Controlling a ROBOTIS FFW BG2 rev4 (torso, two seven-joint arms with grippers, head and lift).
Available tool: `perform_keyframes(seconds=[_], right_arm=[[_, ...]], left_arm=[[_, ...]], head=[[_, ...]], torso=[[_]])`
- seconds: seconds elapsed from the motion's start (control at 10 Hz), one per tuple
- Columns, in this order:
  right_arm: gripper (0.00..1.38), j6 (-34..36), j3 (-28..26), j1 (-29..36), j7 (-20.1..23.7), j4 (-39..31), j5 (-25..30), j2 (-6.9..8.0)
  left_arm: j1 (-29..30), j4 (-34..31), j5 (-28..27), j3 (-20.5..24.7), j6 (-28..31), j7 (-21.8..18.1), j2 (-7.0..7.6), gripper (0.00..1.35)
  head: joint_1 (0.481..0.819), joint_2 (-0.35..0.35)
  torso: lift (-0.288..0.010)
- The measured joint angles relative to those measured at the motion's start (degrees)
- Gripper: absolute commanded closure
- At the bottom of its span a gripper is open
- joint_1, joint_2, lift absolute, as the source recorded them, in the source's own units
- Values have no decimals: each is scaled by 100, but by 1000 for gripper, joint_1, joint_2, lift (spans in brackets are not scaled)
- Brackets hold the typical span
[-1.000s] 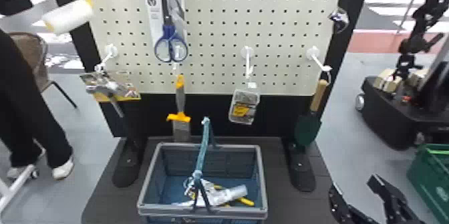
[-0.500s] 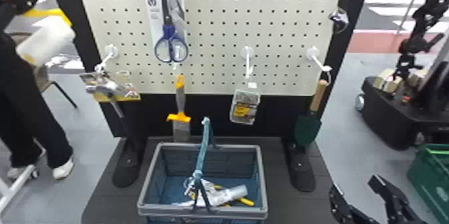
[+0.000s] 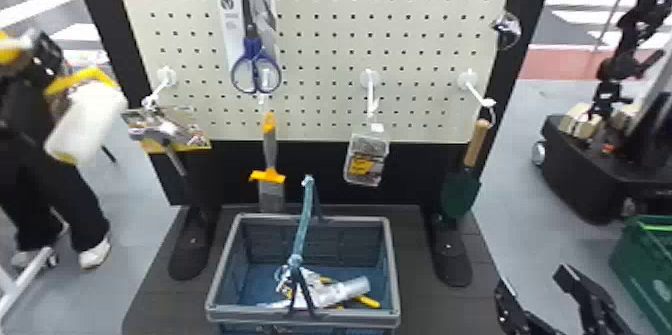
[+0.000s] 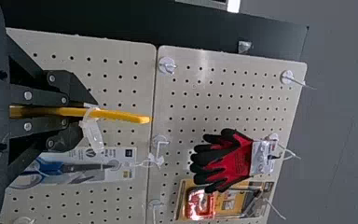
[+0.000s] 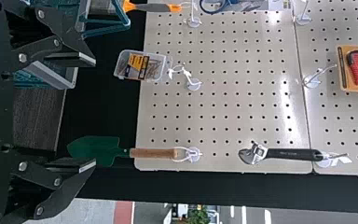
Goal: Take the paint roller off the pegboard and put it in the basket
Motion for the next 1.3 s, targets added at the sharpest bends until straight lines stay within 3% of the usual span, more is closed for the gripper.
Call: perform_keyframes(seconds=[0.1, 0.3, 0.5, 1.0, 1.3], right_arm=[[498, -1, 6, 11, 0, -4, 0, 0], [498, -3, 15, 9, 0, 31, 26, 11], [498, -17, 17, 10, 0, 65, 50, 63], [498, -38, 17, 1, 0, 45, 48, 76], [498, -47, 17, -2, 0, 53, 45, 73]], left_arm=[[272, -18, -43, -148, -132, 127, -147, 1216], [709, 44, -165, -355, -355, 383, -185, 1216], [1069, 705, 36, -571, -732, 578, -187, 1216], [948, 2287, 705, -1152, -1185, 563, -187, 1216], [714, 2818, 796, -1415, -1164, 452, -187, 1214]], head=[[549, 0], [549, 0], [549, 0], [549, 0], [549, 0]], torso=[[-100], [-100], [-100], [-100], [-100]])
